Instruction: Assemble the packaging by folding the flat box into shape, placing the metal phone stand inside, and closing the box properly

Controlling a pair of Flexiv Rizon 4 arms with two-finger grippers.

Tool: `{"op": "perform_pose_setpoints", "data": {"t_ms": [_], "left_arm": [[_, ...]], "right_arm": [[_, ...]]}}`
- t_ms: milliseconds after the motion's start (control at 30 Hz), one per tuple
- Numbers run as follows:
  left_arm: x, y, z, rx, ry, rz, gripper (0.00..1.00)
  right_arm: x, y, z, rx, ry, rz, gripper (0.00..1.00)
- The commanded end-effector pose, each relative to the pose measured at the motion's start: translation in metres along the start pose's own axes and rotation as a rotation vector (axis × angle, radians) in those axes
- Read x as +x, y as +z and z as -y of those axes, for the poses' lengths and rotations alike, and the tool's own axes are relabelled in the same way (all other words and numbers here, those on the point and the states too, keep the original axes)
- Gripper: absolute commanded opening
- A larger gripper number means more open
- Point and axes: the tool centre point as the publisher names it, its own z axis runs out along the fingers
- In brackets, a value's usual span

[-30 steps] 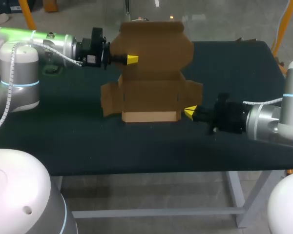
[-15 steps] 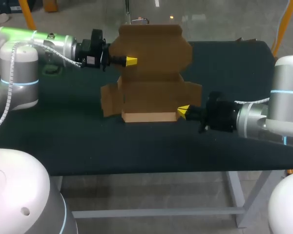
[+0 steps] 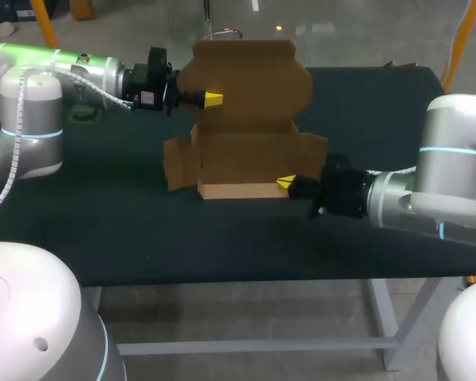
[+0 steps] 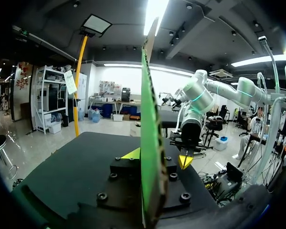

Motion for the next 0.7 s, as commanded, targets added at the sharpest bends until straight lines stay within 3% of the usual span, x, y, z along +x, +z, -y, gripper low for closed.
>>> {"op": "perform_pose_setpoints", "data": {"t_ms": [33, 700], "left_arm": [[-0.001, -0.001, -0.001, 0.0, 0.0, -0.004, 0.0], [-0.001, -0.001, -0.001, 0.0, 0.0, -0.004, 0.0]], "right_arm": [[0.003, 0.038, 0.007, -0.019, 0.013, 0.056, 0.0], [-0.006, 0.093, 0.041, 0.053, 0.08, 0.137, 0.0]]}}
